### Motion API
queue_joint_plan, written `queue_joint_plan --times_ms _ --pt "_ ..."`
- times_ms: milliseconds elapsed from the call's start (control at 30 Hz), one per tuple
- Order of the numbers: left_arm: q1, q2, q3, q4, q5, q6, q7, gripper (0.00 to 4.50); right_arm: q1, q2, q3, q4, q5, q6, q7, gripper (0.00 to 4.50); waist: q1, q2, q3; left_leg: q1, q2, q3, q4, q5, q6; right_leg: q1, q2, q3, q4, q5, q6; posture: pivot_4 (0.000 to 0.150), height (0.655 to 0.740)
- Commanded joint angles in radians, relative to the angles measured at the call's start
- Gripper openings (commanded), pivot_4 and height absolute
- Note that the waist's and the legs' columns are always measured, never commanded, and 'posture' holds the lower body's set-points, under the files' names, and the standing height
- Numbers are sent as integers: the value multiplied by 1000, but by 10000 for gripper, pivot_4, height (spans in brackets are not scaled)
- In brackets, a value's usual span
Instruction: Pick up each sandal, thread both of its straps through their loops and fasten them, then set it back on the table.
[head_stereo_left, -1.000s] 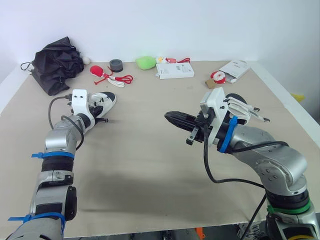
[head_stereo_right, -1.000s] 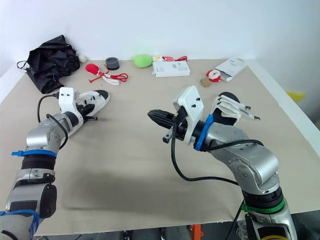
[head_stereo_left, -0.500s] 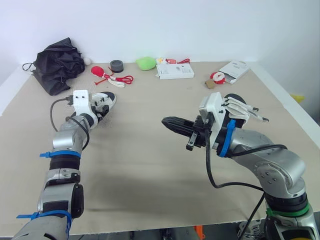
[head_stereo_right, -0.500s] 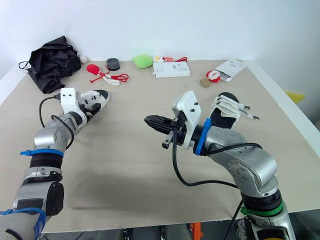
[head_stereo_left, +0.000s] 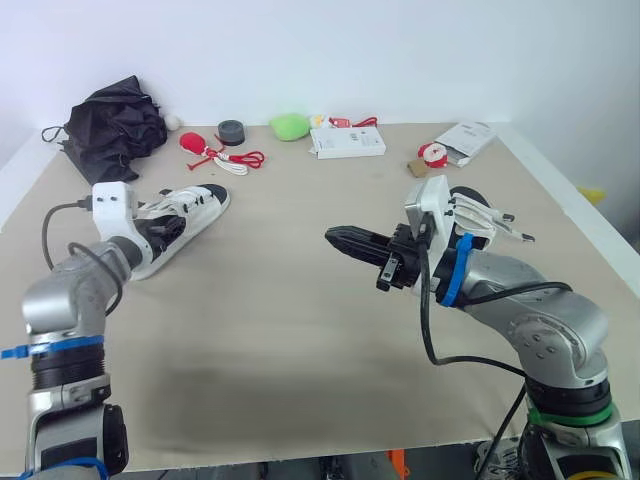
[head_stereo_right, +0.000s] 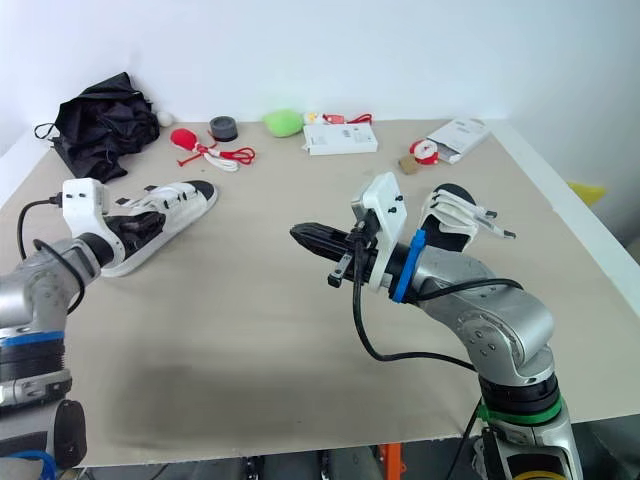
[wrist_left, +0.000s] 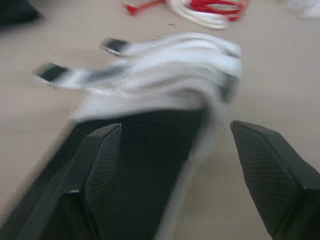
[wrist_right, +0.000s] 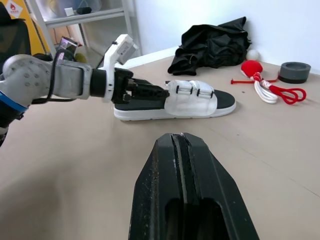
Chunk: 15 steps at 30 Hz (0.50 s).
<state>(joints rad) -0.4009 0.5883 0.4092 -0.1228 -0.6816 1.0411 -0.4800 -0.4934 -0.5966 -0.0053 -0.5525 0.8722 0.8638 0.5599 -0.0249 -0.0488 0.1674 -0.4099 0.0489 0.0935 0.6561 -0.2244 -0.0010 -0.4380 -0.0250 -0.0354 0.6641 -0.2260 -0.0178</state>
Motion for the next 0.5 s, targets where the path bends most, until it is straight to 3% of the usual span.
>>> queue_joint_plan --times_ms 33,233,500 --pt "123 81 37 -192 -235 127 -222 35787 65 -73 -34 -66 42 -6 114 0 1 0 0 1 -1 0 0 -1 0 1 -1 0 0 0 -1 1500 7400" --pt "409 147 50 -375 -250 58 -281 35787 251 -121 -68 -123 46 -41 165 0 7 0 0 2 0 -3 -1 -3 -2 1 0 -2 2 -8 -1 1500 7400" --pt "678 166 43 -393 -178 -104 -391 35787 518 -141 -76 -145 -29 -72 146 0 8 0 0 5 1 -3 -1 -2 -1 3 0 -3 2 -8 -2 1500 7400"
